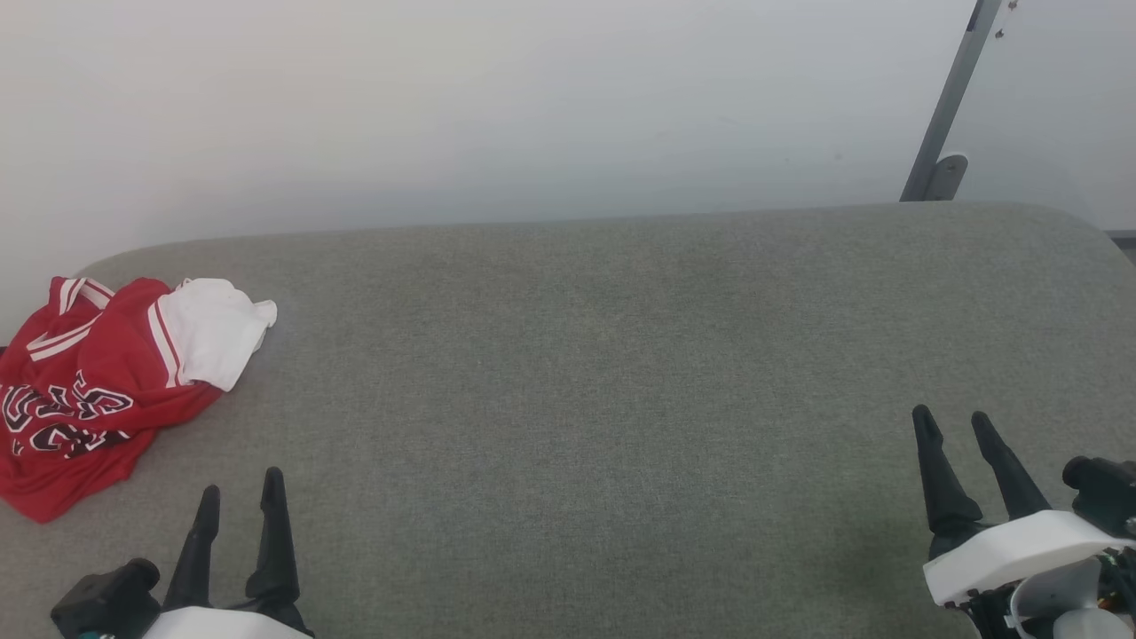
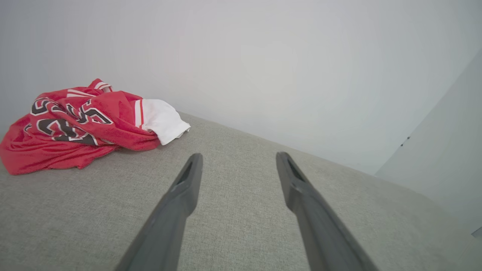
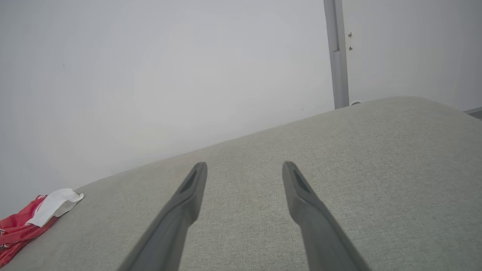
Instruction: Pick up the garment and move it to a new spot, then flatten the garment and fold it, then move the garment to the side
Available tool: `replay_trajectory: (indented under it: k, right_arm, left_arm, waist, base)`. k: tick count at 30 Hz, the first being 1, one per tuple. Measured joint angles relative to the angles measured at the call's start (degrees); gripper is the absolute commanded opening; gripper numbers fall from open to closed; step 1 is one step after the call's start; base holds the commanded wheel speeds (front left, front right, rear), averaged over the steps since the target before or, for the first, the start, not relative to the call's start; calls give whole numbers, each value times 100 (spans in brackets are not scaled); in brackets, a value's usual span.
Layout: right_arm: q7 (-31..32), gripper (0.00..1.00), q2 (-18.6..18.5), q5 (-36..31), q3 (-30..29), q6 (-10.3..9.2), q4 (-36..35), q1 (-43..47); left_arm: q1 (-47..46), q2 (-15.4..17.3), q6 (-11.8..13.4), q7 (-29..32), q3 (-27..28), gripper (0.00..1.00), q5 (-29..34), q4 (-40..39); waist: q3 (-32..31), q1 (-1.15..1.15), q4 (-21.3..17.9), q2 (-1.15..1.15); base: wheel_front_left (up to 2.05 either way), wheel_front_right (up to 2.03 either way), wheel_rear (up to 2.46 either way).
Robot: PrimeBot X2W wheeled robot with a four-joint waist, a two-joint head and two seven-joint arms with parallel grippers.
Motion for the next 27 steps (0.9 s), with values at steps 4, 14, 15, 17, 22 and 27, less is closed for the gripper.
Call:
replay_trajectory:
  k: [4, 14, 15, 17, 22, 27]
  right_arm:
    - [-41, 100, -15, -185, 4, 0, -40, 9]
    - [-111, 100, -70, -561, 4, 0, -98, 78]
    - [-127, 100, -71, -599, 2, 0, -99, 89]
    - [-147, 100, -76, -675, -3, 0, -107, 93]
    - [-193, 100, -98, -882, -7, 0, -129, 98]
    - [-237, 100, -112, -1072, -9, 0, -153, 100]
  left_arm:
    - [12, -11, -19, -48, 29, 100, 229, -24]
    - [46, -27, -52, -183, 89, 100, 699, -87]
    - [54, -29, -68, -186, 98, 100, 739, -96]
    - [89, -31, -78, -199, 108, 100, 859, -105]
    - [112, -40, -93, -250, 140, 100, 1059, -148]
    - [120, -45, -103, -302, 168, 100, 1291, -166]
  waist:
    - [-8, 0, 2, 0]
    - [-14, 0, -2, 0]
    - [-15, 0, -4, 0]
    - [-15, 0, -8, 0]
    - [-19, 0, -17, 0]
    - [-20, 0, -27, 0]
  base:
    - [0, 0, 0]
    - [0, 0, 0]
    - [0, 0, 0]
    - [0, 0, 0]
    - [0, 0, 0]
    - [0, 0, 0]
